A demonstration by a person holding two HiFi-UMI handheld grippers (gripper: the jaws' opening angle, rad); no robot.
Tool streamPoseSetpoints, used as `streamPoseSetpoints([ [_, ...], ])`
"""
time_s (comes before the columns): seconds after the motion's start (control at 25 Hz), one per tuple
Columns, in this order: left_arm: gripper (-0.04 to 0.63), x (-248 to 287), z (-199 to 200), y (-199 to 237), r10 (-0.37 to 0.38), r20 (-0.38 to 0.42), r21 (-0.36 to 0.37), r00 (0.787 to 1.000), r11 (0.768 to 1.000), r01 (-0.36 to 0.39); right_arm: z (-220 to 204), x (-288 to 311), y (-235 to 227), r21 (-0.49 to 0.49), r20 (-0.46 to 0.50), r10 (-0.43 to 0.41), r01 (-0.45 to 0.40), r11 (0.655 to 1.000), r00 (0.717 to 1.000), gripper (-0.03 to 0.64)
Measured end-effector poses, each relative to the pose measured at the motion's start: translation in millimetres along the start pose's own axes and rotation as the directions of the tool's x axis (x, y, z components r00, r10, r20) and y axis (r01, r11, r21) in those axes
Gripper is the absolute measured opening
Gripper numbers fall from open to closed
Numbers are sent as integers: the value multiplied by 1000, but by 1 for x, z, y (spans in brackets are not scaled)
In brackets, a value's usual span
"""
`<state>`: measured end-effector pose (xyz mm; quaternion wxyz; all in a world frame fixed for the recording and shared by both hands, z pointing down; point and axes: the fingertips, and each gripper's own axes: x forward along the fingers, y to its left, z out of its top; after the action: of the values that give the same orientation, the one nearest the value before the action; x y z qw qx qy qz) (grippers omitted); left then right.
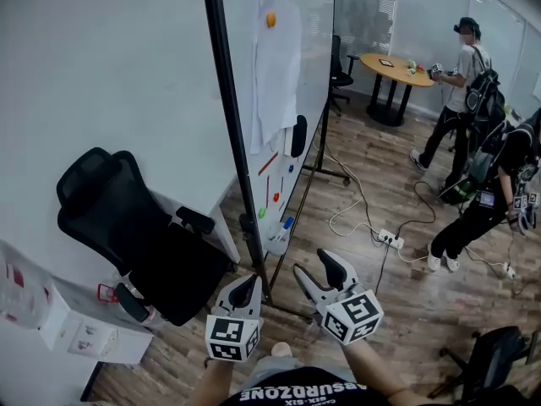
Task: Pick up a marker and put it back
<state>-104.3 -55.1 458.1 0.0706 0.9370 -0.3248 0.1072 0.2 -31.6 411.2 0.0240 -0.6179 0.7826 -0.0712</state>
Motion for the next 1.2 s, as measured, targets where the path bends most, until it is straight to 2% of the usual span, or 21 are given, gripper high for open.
streamPoseSetpoints([
  [0.44, 5, 29, -15, 7, -54, -36, -13, 998, 998, 53, -18, 25, -21, 56, -35, -38, 40, 998, 999, 229],
  [0.68, 3, 49, -13, 7, -45, -57, -6, 997, 999, 45, -23, 42, -38, 82, -52, -3, 7, 997, 999, 227],
  [0.88, 5, 64, -4, 7, -13, -59, -19, 998, 1000, 12, -32, 60, -57, 123, -90, 34, -23, 992, 995, 225],
  [1.2, 5, 86, -2, 9, 39, -80, -38, 996, 998, -42, -43, 96, -77, 138, -144, 118, -98, 986, 982, 221],
])
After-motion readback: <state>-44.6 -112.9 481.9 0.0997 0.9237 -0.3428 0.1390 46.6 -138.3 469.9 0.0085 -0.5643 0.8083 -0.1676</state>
